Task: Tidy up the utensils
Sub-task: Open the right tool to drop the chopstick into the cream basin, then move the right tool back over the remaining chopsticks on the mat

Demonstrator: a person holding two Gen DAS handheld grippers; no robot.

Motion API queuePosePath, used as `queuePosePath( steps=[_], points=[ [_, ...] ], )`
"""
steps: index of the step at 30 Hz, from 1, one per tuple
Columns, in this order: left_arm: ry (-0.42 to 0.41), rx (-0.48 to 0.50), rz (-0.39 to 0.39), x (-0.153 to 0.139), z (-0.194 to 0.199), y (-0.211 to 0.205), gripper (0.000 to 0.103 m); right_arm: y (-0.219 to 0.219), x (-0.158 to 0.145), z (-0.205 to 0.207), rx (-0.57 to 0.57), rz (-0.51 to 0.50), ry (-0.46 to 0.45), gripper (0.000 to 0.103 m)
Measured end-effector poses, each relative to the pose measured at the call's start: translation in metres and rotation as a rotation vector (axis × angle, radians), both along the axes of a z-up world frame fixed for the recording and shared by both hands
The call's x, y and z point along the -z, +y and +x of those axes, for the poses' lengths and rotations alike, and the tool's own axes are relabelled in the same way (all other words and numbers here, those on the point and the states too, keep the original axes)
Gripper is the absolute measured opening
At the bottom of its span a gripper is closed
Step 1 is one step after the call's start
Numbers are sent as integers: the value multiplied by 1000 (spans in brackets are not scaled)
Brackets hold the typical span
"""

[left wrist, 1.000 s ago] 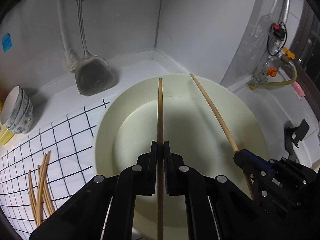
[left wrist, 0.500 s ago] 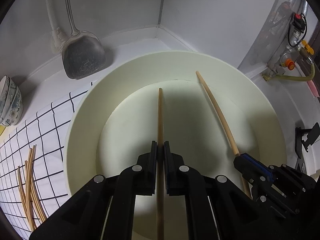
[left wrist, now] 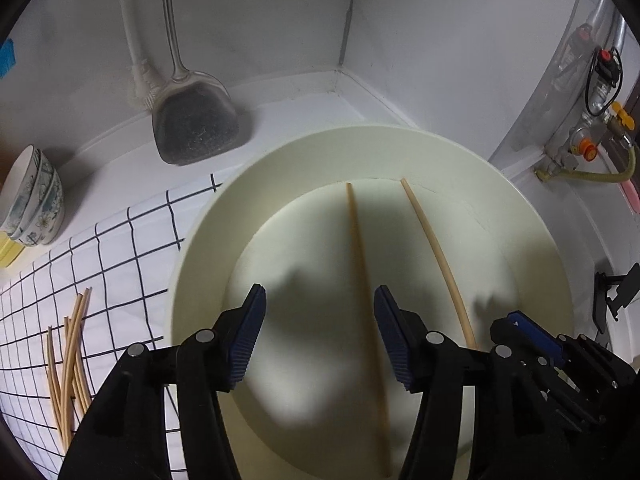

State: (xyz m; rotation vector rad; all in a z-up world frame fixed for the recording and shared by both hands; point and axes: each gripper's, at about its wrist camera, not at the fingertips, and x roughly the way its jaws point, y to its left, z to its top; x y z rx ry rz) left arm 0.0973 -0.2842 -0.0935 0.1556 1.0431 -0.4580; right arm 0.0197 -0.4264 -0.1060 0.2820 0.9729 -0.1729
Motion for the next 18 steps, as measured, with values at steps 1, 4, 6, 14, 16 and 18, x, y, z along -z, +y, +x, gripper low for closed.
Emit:
queuePosePath(
  steps=[1, 4, 6, 14, 16, 18],
  points=[
    [-6, -2, 2, -2, 0, 1, 58, 0, -1, 0, 2, 0, -1, 15],
    [-12, -7, -1, -6, -3, 7, 61, 2, -5, -3, 5, -3, -6, 21],
    [-12, -9, -4, -9, -4, 8, 63, 5, -8, -8, 2, -8, -8, 27],
    [-34, -45, -11, -30, -11, 34, 82, 18, -23, -18, 10, -20, -12, 40],
    [-47, -56, -10, -37, -13, 42, 84, 24, -27, -20, 5, -34, -11, 43],
    [-73, -76, 6, -44, -16, 53, 84, 31, -30, -22, 3, -48, -13, 48]
  ],
)
